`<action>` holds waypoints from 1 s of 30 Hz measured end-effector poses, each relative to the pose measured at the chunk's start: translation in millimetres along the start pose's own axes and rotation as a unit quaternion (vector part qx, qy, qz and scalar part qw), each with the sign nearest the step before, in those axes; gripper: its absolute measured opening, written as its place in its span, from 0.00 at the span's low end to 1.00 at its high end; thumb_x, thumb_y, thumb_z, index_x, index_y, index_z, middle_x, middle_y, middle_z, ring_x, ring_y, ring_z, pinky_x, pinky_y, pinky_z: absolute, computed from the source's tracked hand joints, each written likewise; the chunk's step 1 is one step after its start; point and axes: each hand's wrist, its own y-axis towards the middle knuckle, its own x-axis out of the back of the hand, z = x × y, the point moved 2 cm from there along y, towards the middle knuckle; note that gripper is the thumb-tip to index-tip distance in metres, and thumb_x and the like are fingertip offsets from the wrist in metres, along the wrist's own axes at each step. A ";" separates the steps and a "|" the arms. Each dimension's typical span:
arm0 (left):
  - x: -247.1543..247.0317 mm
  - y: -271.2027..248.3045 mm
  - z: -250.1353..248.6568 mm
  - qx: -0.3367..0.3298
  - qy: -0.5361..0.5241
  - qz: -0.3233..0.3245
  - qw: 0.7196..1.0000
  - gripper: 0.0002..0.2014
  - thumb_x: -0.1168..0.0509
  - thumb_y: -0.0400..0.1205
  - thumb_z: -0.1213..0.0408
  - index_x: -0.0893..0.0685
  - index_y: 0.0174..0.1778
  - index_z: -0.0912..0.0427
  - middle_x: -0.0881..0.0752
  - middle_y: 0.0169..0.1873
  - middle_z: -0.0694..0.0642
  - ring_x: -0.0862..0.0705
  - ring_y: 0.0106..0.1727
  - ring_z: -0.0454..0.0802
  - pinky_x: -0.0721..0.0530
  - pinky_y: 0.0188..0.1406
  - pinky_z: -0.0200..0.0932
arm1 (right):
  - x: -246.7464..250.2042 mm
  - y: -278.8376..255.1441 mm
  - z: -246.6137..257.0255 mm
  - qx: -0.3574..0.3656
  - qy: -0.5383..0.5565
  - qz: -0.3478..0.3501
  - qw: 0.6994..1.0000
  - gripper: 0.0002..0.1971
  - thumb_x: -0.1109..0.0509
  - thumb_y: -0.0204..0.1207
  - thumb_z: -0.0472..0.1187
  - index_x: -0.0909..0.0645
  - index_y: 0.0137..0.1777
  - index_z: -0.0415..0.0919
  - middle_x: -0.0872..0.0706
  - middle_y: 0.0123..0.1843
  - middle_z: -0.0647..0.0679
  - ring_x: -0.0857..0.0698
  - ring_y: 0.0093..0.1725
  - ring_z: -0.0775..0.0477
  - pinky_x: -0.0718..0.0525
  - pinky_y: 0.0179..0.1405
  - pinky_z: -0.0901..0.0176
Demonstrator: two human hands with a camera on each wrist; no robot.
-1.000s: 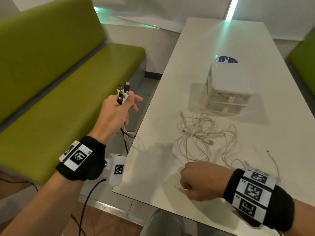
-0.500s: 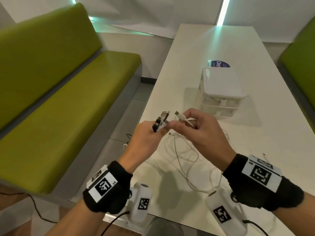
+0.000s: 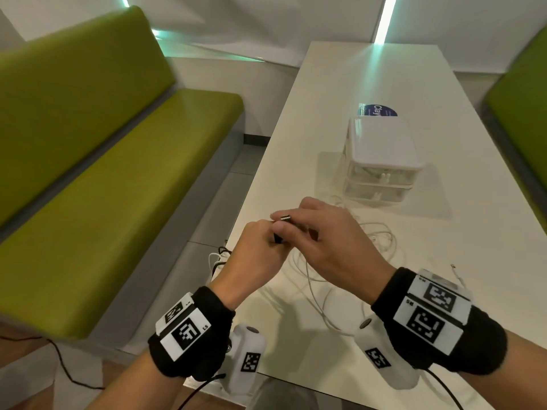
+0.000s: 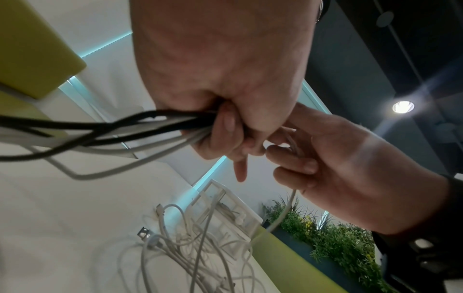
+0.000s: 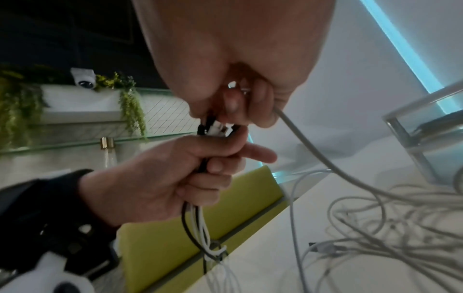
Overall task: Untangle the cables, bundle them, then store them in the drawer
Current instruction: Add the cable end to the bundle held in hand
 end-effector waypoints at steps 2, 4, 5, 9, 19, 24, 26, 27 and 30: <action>-0.2 -0.1 -4.7 0.011 -0.007 0.004 1.000 0.19 0.35 0.82 0.60 0.22 0.24 0.61 0.30 0.19 0.59 0.38 0.22 0.47 0.38 0.22 0.44 | 10.9 2.0 -0.9 -0.027 0.054 -0.075 0.995 0.13 0.34 0.81 0.54 0.12 0.57 0.52 0.17 0.33 0.51 0.22 0.32 0.54 0.26 0.34 0.65; 1.0 -0.1 -9.2 0.023 -0.023 0.010 0.999 0.21 0.36 0.84 0.56 0.17 0.23 0.50 0.30 0.16 0.51 0.38 0.19 0.44 0.38 0.20 0.36 | 21.6 5.5 -2.3 -0.072 0.133 -0.136 0.979 0.13 0.32 0.79 0.55 0.12 0.55 0.51 0.16 0.31 0.48 0.22 0.29 0.52 0.23 0.30 0.64; 1.3 0.0 -10.3 0.024 -0.027 0.011 0.999 0.21 0.36 0.84 0.56 0.16 0.22 0.45 0.30 0.14 0.47 0.38 0.19 0.44 0.38 0.20 0.35 | 23.0 6.4 -2.5 -0.080 0.138 -0.136 0.978 0.13 0.31 0.78 0.56 0.12 0.54 0.52 0.15 0.32 0.51 0.20 0.30 0.52 0.20 0.31 0.62; 0.3 1.7 -6.9 0.016 -0.001 0.003 1.000 0.21 0.35 0.82 0.64 0.26 0.21 0.56 0.29 0.19 0.62 0.37 0.23 0.50 0.37 0.24 0.46 | 8.4 5.7 0.7 -0.056 0.094 -0.042 0.993 0.06 0.28 0.76 0.50 0.11 0.44 0.52 0.15 0.38 0.52 0.16 0.42 0.50 0.16 0.43 0.50; 1.0 -0.7 -5.7 0.018 0.046 0.011 0.999 0.26 0.35 0.80 0.65 0.29 0.14 0.47 0.32 0.15 0.46 0.38 0.21 0.46 0.38 0.23 0.43 | 1.5 -7.6 -10.0 -0.022 -0.025 0.012 0.999 0.16 0.40 0.84 0.53 0.18 0.68 0.57 0.10 0.44 0.54 0.15 0.44 0.55 0.18 0.49 0.54; 5.4 1.4 -10.8 -0.007 0.017 0.026 0.999 0.22 0.37 0.84 0.51 0.18 0.21 0.38 0.28 0.14 0.45 0.35 0.19 0.43 0.37 0.21 0.34 | 18.3 -7.0 -18.0 -0.118 0.109 -0.056 0.985 0.19 0.28 0.76 0.55 0.17 0.66 0.55 0.32 0.22 0.57 0.31 0.25 0.57 0.31 0.30 0.69; 7.6 3.0 -6.5 0.000 0.016 0.031 0.999 0.23 0.37 0.84 0.50 0.19 0.20 0.42 0.30 0.14 0.45 0.35 0.20 0.43 0.37 0.22 0.37 | 19.3 -5.7 -21.2 -0.141 0.164 -0.024 0.976 0.20 0.22 0.70 0.54 0.15 0.62 0.54 0.36 0.24 0.54 0.36 0.25 0.55 0.33 0.30 0.60; 7.6 3.8 -3.2 0.001 0.026 0.036 0.999 0.24 0.36 0.84 0.53 0.23 0.18 0.46 0.30 0.15 0.46 0.35 0.20 0.44 0.36 0.22 0.40 | 18.4 -5.6 -20.2 -0.138 0.173 0.003 0.975 0.21 0.20 0.68 0.55 0.15 0.61 0.54 0.34 0.26 0.52 0.35 0.26 0.54 0.32 0.31 0.57; 6.0 3.3 -2.8 0.001 0.071 0.061 0.996 0.18 0.39 0.75 0.59 0.33 0.18 0.52 0.28 0.17 0.49 0.34 0.22 0.48 0.35 0.23 0.46 | 11.8 -4.7 -16.3 -0.114 0.122 0.036 0.985 0.24 0.20 0.63 0.57 0.15 0.61 0.57 0.24 0.32 0.55 0.22 0.34 0.57 0.25 0.37 0.66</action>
